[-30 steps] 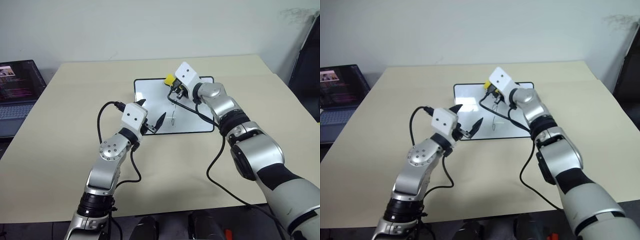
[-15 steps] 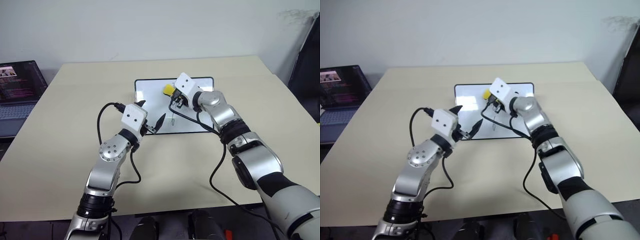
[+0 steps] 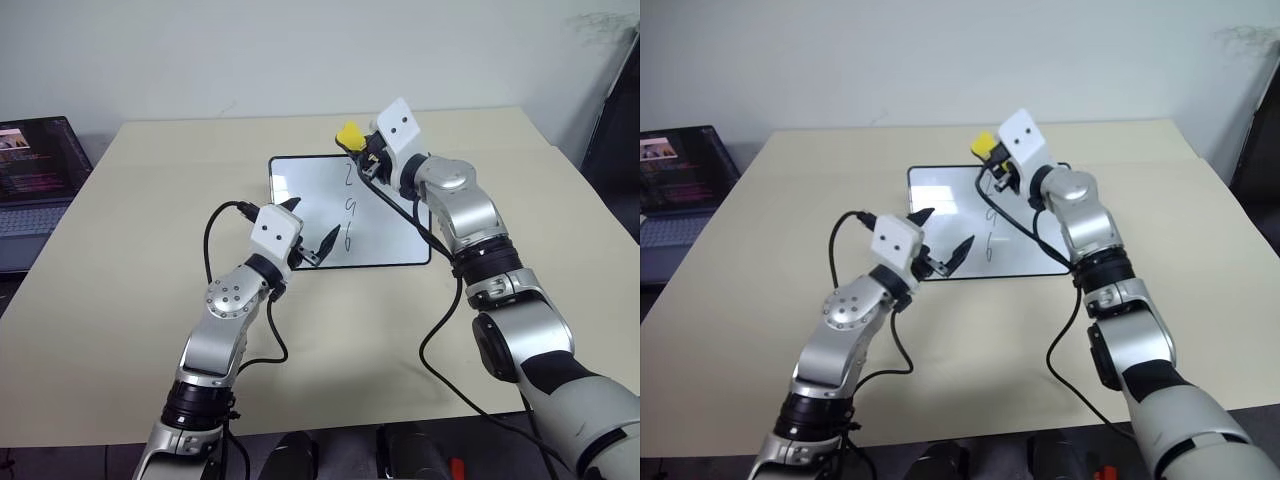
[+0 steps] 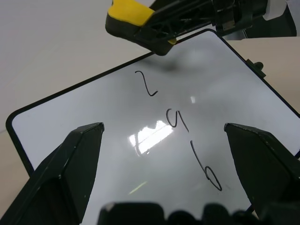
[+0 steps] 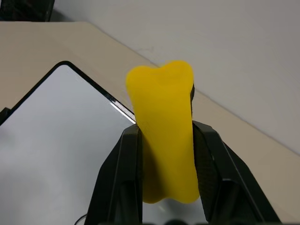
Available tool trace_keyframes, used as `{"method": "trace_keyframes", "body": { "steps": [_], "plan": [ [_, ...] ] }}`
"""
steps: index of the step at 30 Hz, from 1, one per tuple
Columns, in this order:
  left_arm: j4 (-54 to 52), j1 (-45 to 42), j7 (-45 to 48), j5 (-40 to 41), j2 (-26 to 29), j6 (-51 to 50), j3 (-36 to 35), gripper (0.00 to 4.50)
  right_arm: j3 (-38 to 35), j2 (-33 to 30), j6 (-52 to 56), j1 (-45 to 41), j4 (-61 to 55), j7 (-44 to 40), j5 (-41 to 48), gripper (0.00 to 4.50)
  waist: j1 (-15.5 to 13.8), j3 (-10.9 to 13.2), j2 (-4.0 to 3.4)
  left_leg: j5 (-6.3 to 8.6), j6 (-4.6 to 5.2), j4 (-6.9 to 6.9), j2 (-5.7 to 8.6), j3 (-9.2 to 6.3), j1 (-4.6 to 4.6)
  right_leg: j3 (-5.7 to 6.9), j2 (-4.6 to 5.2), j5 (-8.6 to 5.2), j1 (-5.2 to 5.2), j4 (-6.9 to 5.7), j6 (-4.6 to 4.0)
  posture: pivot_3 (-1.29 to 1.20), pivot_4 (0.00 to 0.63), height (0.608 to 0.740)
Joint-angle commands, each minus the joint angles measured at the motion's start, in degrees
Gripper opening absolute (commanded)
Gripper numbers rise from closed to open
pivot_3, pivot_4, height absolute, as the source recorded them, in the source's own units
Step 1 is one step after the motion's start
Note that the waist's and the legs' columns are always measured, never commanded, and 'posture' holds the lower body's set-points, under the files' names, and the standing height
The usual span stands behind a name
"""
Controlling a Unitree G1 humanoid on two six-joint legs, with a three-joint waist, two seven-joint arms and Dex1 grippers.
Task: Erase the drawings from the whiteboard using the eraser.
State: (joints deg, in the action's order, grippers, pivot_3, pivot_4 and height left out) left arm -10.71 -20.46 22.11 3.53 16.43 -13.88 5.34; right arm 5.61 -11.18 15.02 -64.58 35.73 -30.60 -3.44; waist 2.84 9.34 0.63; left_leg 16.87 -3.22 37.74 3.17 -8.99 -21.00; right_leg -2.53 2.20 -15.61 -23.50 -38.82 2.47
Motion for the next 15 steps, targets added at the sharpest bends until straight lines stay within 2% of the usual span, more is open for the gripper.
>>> {"method": "trace_keyframes", "body": {
  "steps": [1,6,15],
  "plan": [
    [-0.54,-1.32,0.53,0.15,-0.28,1.70,0.04,4.50,0.79,-1.05,2.06,-1.52,-1.20,-1.20,-0.29,1.14,-0.05,0.00,0.00,0.00,0.00,0.00,0.00,-0.01,0.00,0.01,0.00,0.00,0.00,0.00,0.00,0.00,0.150,0.740],
    [-0.99,-1.07,0.61,0.30,-0.25,1.74,-0.18,4.50,3.74,-2.33,7.33,-3.41,1.50,-6.02,-1.07,1.14,-0.04,0.01,0.00,0.02,0.04,0.01,0.00,0.00,0.00,0.01,0.00,0.00,0.00,-0.02,0.00,0.00,0.150,0.740],
    [-3.13,0.44,-0.12,0.01,-1.07,1.05,0.07,4.50,4.72,-2.92,8.43,-8.51,10.14,-9.55,-1.93,1.14,-0.04,0.02,-0.01,0.02,0.03,0.00,0.01,0.00,0.00,0.01,0.00,0.00,-0.01,-0.02,0.00,0.00,0.150,0.740]
  ]
}}
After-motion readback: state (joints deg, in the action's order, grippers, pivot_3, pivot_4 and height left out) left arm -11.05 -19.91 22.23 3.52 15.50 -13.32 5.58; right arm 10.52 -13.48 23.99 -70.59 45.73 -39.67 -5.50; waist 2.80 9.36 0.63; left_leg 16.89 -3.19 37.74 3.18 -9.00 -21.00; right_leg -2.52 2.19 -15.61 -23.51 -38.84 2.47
